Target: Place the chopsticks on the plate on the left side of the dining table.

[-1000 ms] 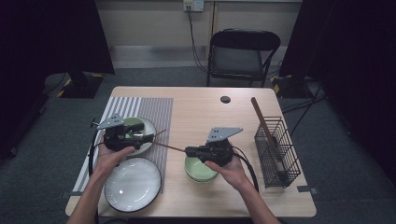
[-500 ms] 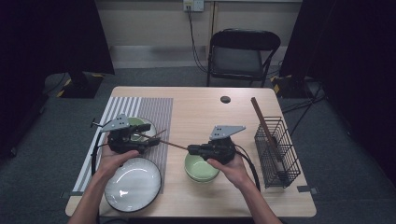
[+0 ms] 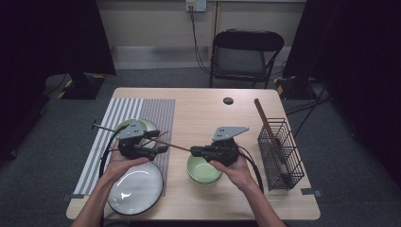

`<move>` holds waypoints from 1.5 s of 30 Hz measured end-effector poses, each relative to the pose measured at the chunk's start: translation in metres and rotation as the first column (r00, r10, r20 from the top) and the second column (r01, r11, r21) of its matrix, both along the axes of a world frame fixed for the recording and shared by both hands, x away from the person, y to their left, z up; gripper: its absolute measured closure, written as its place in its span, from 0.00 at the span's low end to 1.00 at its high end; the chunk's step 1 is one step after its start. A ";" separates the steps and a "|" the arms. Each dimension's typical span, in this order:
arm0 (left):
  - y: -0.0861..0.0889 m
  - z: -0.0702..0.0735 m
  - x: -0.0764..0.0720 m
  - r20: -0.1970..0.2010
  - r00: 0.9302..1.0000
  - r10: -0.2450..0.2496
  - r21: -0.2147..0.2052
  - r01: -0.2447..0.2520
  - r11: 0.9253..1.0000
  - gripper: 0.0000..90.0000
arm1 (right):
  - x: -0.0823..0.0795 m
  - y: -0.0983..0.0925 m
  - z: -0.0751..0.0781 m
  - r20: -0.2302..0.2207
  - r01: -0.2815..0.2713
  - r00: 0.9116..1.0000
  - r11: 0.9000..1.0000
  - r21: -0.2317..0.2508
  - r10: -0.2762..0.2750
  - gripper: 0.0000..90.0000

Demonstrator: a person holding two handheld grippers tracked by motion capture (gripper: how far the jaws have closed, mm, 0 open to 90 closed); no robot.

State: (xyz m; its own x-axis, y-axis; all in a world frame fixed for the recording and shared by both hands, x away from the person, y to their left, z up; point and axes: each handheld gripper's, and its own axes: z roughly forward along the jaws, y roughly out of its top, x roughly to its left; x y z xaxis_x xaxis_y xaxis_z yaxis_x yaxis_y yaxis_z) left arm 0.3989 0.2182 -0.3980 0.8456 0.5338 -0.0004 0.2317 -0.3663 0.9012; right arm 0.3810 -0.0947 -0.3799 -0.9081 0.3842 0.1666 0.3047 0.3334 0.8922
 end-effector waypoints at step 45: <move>-0.038 -0.017 -0.011 -0.129 0.944 -0.302 -0.007 0.304 0.953 0.94 | 0.035 0.010 0.053 0.013 0.009 1.000 0.994 0.108 -0.011 0.81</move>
